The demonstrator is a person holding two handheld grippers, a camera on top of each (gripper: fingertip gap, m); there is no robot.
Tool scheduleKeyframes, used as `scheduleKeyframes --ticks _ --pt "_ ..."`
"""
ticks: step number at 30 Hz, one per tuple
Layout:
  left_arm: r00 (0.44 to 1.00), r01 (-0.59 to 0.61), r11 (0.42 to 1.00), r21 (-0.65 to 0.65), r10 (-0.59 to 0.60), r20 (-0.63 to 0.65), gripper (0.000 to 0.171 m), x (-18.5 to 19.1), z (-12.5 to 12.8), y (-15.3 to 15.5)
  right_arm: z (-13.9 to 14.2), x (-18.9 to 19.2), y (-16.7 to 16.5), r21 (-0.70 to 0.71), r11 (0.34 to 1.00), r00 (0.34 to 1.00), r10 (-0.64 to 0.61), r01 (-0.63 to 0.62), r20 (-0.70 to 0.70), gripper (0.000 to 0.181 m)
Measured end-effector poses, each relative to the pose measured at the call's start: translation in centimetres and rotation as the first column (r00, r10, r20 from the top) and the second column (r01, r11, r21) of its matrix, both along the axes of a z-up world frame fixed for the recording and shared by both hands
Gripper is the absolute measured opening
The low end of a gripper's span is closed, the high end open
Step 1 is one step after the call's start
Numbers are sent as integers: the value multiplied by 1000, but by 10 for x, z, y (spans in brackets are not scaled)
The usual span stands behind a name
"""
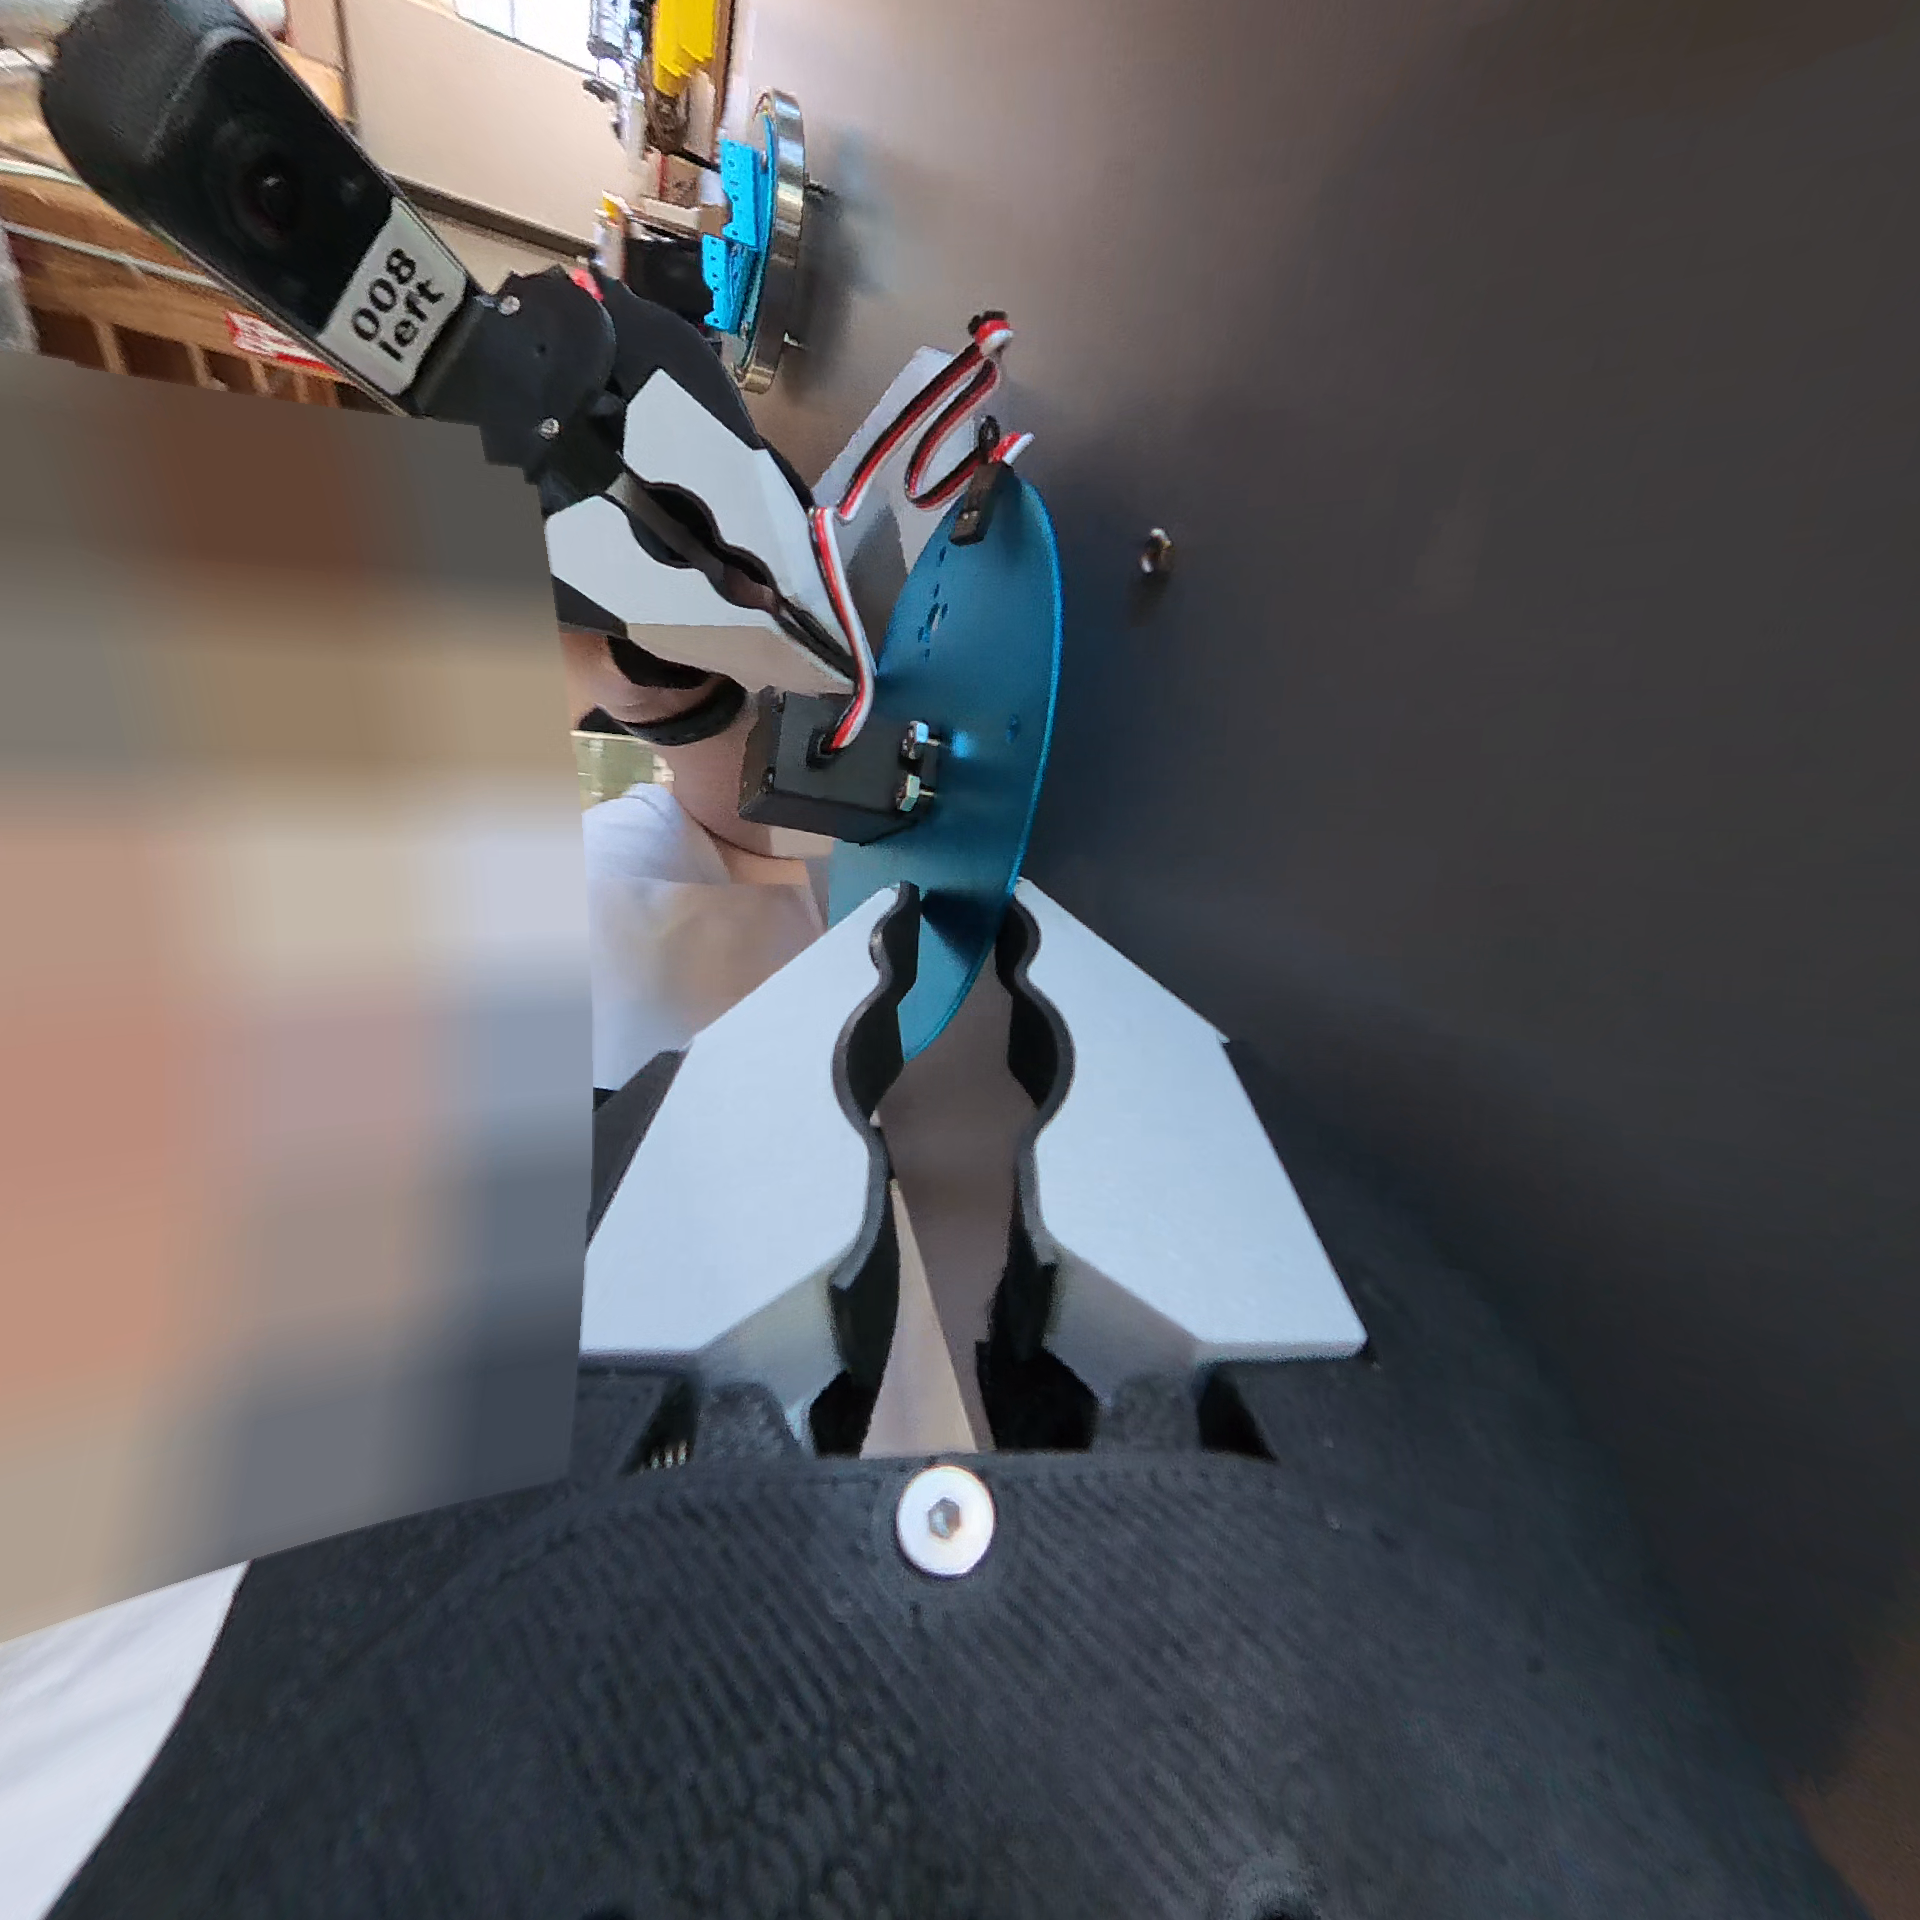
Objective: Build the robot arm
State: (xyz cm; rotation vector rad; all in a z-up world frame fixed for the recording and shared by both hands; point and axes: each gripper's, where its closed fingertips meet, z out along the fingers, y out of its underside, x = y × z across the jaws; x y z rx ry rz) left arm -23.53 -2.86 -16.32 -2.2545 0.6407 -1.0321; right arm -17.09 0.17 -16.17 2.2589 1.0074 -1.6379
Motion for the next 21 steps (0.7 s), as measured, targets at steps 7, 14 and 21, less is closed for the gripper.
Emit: scheduleKeyframes --ticks 7,14,21 --pt "999 20 1000 -12 -20 26 0 4 0 -4 1 1 -1 277 959 998 57 -58 13 32" --pt "999 18 1000 12 -18 34 0 4 0 -4 13 2 10 532 847 1000 -2 4 -4 50" --pt "998 13 999 43 -16 56 0 6 5 -2 23 -5 19 724 682 994 -102 103 -45 68"
